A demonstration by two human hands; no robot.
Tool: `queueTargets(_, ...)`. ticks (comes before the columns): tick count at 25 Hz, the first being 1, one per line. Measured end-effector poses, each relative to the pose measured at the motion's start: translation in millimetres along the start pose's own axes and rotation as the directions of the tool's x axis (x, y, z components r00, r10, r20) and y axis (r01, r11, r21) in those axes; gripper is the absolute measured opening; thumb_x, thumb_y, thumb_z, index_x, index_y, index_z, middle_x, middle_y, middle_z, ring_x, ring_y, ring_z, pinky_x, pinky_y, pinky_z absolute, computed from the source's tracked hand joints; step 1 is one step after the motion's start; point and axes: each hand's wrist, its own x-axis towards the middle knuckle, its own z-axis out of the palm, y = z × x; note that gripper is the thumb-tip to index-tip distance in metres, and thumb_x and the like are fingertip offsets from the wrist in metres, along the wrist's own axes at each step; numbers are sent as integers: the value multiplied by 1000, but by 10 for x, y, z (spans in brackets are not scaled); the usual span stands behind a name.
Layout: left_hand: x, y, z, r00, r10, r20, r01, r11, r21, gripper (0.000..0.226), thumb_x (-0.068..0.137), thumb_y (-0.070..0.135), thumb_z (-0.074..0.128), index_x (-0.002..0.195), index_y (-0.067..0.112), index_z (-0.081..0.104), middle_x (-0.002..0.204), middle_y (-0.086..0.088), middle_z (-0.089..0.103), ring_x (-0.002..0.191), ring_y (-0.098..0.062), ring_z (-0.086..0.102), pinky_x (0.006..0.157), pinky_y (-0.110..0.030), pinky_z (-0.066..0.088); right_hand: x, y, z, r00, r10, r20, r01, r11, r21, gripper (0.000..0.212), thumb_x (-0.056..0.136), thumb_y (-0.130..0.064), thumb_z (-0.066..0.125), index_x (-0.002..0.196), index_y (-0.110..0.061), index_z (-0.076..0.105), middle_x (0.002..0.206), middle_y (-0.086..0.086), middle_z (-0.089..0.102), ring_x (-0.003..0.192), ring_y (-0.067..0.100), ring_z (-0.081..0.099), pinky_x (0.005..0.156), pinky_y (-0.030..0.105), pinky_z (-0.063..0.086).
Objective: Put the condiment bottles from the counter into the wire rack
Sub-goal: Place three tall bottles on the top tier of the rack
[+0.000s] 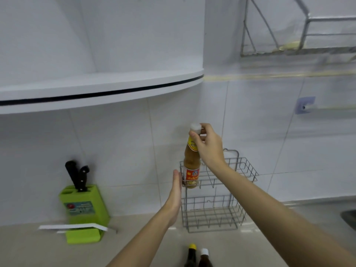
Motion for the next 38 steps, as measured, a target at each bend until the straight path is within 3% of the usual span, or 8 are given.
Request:
queueTargets(9,8,21,-5,1000,7,5,-7,999,39,76,88,72,1,153,36,11,163,7,15,151,-14,9,121,-41,4,-17,-35,55,999,33,36,-31,999,-39,33,89,-40,60,111,-15,58,101,-6,62,92,13,60,81,36,56)
queueTargets(14,-40,66,-14,999,14,36,-15,1000,17,76,88,71,1,153,33,10,162,8,15,150,-11,9,121,-39,4,-50,-26,111,999,17,-51,-19,999,-38,31,87,-45,62,104,-21,57,95,-11,61,89,12,63,79,38,57)
queueTargets(23,-44,42,-124,998,16,68,-26,989,145,80,87,74,2,153,32,15,163,8,15,151,-11,10,124,-41,2,-69,-6,-46,991,124,47,-129,985,113,37,88,-43,62,110,-14,57,107,-2,62,95,15,65,78,29,54)
queueTargets(26,-166,-82,-280,999,-18,-30,25,956,293,68,97,61,21,148,18,33,152,0,39,138,-18,40,121,-41,25,-327,146,-232,987,54,-149,-54,999,9,24,94,-42,50,97,-18,55,98,2,64,84,14,63,70,29,52)
queueTargets(29,-258,-240,-539,997,-10,-82,51,857,513,35,98,36,47,112,7,61,110,-11,70,95,-21,68,98,-42,52,-713,548,-395,993,52,105,-29,977,-210,21,94,-37,51,83,-20,54,79,2,65,69,19,62,60,34,48)
queueTargets(32,-281,-408,-640,991,-137,0,95,688,719,26,96,26,52,104,2,61,86,-8,70,67,-19,64,66,-33,55,-1142,1053,-347,748,323,580,11,868,-497,19,90,-37,58,92,-18,56,94,1,64,80,20,63,68,33,48)
queueTargets(35,-262,-650,-499,928,-343,149,-3,391,920,23,93,26,55,101,5,60,87,-11,71,52,-14,54,48,-24,44,-1506,1422,-179,674,407,617,65,799,-598,26,89,-35,57,104,-14,54,111,7,57,93,24,57,75,32,44)
queueTargets(38,-181,-1008,-344,892,-424,158,-44,267,963,23,88,24,55,95,4,61,95,-19,73,50,-16,52,51,-27,46,-1769,1712,-25,544,539,644,61,740,-670,43,89,-38,58,119,-9,48,123,12,53,106,29,55,84,35,44)
